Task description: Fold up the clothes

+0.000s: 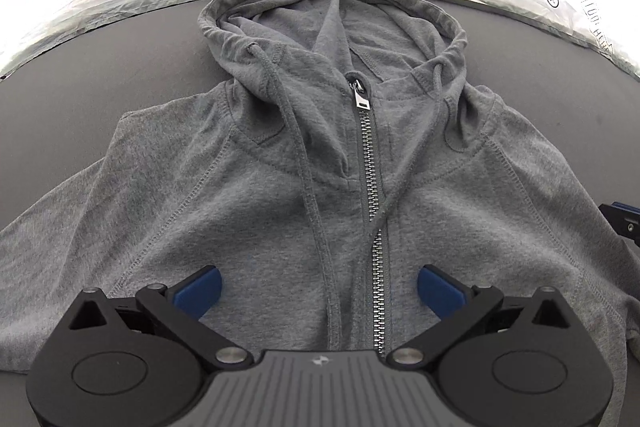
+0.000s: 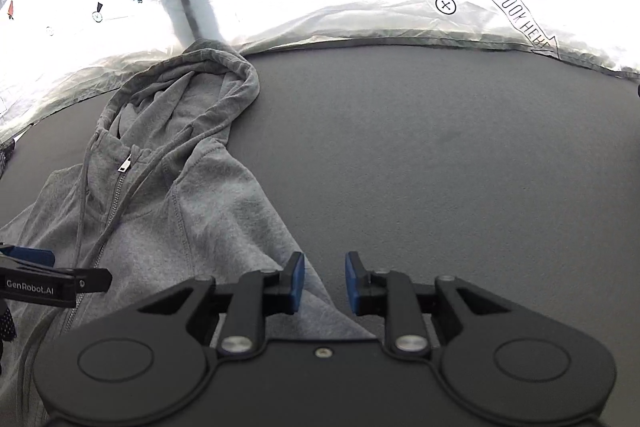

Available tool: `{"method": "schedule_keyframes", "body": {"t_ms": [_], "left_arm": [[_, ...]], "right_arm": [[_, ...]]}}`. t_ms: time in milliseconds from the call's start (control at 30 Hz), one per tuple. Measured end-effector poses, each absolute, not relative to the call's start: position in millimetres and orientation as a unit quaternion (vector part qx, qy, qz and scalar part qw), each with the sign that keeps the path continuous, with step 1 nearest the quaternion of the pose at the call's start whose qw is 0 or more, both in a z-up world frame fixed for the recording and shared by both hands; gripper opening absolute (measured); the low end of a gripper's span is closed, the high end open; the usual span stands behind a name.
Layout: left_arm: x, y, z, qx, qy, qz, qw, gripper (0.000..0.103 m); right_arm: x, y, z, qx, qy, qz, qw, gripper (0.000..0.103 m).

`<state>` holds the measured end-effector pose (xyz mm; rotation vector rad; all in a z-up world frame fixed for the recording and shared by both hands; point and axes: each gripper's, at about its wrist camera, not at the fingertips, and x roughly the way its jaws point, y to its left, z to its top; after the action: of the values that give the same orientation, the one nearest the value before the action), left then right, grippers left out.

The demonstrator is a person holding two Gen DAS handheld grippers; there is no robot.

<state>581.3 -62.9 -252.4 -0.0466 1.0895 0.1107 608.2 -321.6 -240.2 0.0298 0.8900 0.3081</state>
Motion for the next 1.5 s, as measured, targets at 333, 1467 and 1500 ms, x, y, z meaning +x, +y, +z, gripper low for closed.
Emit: {"method": "schedule_keyframes", "body": {"t_ms": [333, 1467, 1500], "left_arm": [[579, -62, -250, -0.019, 0.515, 0.048, 0.856, 0.103], [574, -63, -252, -0.018, 0.494, 0.051, 0.868, 0.103], [574, -63, -251, -0.019, 0.495, 0.050, 0.867, 0.103]], "right_arm": [[609, -302, -245, -0.048, 0.432, 0.186, 0.881, 0.004], [448, -533, -265, -0.039, 0.375, -0.278, 0.884, 0.016], [438, -550, -265, -0.032, 0.372, -0.303, 0.877, 0.021]]}}
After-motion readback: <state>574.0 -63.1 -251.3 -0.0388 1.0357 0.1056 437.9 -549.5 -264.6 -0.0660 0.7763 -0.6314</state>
